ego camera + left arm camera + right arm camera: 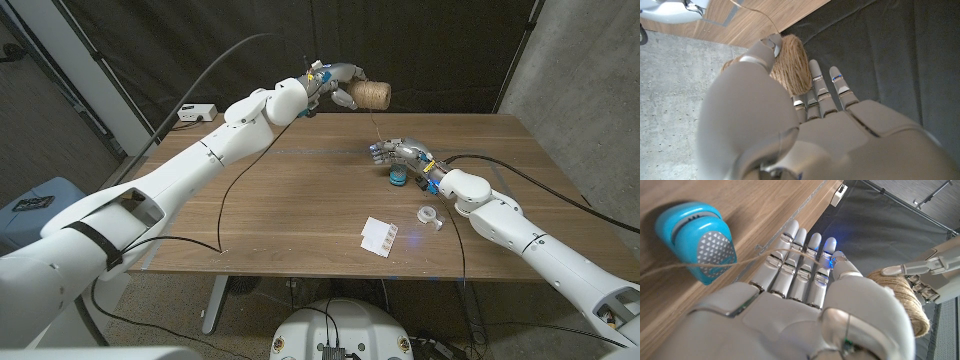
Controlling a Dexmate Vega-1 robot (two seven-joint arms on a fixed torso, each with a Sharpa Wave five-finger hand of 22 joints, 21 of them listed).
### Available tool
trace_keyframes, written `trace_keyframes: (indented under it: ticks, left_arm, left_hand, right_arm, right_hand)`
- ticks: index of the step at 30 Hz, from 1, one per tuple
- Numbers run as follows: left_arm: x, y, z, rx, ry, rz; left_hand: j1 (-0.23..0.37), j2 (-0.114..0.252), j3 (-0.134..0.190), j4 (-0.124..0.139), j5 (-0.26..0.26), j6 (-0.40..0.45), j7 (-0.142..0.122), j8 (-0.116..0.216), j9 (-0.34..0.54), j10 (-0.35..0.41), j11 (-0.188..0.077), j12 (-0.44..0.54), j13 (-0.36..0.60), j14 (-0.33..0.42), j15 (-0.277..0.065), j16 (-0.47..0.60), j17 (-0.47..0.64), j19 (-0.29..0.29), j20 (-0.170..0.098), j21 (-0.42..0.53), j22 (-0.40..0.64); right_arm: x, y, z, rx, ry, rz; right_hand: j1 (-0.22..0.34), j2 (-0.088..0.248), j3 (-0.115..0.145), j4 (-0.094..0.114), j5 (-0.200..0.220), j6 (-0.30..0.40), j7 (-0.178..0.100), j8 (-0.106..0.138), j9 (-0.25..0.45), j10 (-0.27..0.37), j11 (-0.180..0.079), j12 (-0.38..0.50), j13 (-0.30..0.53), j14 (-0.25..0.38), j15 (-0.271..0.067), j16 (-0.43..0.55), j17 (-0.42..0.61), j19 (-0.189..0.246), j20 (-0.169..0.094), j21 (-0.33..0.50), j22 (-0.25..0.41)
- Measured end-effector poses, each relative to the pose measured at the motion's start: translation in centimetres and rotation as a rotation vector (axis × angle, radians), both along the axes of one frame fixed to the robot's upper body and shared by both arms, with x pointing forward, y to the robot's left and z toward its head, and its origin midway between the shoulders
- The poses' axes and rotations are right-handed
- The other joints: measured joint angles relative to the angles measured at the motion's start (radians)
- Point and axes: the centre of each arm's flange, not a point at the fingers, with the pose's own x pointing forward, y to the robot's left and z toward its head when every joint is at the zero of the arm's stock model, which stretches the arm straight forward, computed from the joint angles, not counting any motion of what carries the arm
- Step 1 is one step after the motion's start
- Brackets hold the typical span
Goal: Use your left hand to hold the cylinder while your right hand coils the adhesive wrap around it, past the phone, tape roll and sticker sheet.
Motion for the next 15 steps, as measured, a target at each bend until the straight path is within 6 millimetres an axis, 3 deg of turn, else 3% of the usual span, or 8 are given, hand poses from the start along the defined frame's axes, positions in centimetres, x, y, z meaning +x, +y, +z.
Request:
trace_keyframes:
  ticks: [15]
  left_arm:
    - [1.0,-0.3,0.3,-0.016,-0.016,0.030]
  left_hand:
    - [0.000,0.000,-0.004,0.004,0.000,0.000,0.000,0.000,0.000,0.002,0.002,-0.002,0.000,0.000,0.000,0.000,0.000,0.000,0.000,0.003,0.000]
  right_arm:
    - [-0.9,0.7,-0.5,-0.029,-0.001,0.018]
  right_hand:
    - [0.009,-0.001,0.000,0.000,0.000,0.000,0.000,-0.001,0.000,0.000,0.000,-0.004,0.005,0.000,0.001,0.000,0.005,-0.007,0.004,0.000,0.000]
